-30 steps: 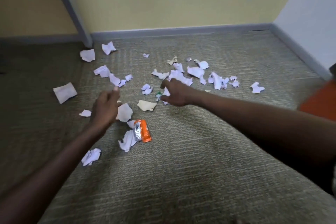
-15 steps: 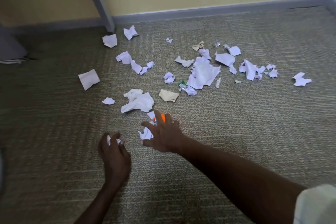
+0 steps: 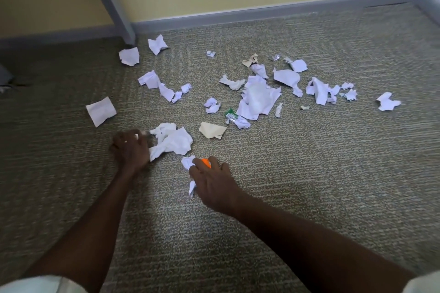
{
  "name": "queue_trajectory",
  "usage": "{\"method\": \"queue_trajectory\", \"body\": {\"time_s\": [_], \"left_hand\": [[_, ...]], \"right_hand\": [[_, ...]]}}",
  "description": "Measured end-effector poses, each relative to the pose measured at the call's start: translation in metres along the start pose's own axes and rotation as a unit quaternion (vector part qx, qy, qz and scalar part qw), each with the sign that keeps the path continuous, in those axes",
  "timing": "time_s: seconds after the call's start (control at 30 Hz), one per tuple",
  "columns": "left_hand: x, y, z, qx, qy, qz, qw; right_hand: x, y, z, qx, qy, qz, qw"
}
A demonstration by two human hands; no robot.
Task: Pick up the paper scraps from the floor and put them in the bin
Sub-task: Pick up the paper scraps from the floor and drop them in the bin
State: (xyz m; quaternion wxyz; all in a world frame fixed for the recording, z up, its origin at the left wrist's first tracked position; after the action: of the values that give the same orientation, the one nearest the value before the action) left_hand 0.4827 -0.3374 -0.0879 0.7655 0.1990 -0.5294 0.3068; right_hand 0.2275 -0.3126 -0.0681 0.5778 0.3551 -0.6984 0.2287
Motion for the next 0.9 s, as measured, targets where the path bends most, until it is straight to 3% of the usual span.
{"method": "queue_trajectory", "body": {"time_s": [0.13,0.33,0.43,0.57,0.67,0.8,0.9], "left_hand": [[-0.006,0.004,-0.012,-0.053,0.008,0.004,0.999],[0.015,-0.013,-0.002,0.027,0.132,0.022,0.991],[0.021,-0.015,0.045,-0.082,0.145,0.033,0.985],[-0.010,0.002,0.086,-0.191,0.055,-0.065,0.978],[-0.028,0.035,0.097,-0.208,0.024,-0.119,0.971],[-0.033,0.060,0.087,-0.232,-0.043,-0.089,0.968],[-0.020,0.079,0.091,-0.247,-0.015,-0.053,0.968]], "right_hand": [[0.000,-0.003,0.002,-0.003,-0.054,-0.067,0.996],[0.005,-0.007,0.004,-0.010,-0.060,-0.063,0.996],[0.004,-0.008,0.006,-0.004,-0.076,-0.051,0.996],[0.004,-0.007,0.008,0.000,-0.054,-0.012,0.998],[0.001,-0.005,0.009,0.016,-0.057,0.015,0.998],[-0.005,-0.003,0.010,0.061,-0.055,0.025,0.996],[0.008,0.011,0.008,0.105,-0.077,0.086,0.988]]}}
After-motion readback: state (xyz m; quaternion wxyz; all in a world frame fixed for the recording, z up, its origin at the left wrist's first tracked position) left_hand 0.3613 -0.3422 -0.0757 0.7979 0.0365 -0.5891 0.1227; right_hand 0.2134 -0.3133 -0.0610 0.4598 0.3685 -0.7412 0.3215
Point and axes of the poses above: each hand's wrist, its own y-axis away from the middle knuckle, its own x-axis out of the back of the hand, z = x × y, the point moved 8 cm from there along -y, towards the middle knuckle, and after that the axes turned 4 degrees about -z, right-handed, at the moved point
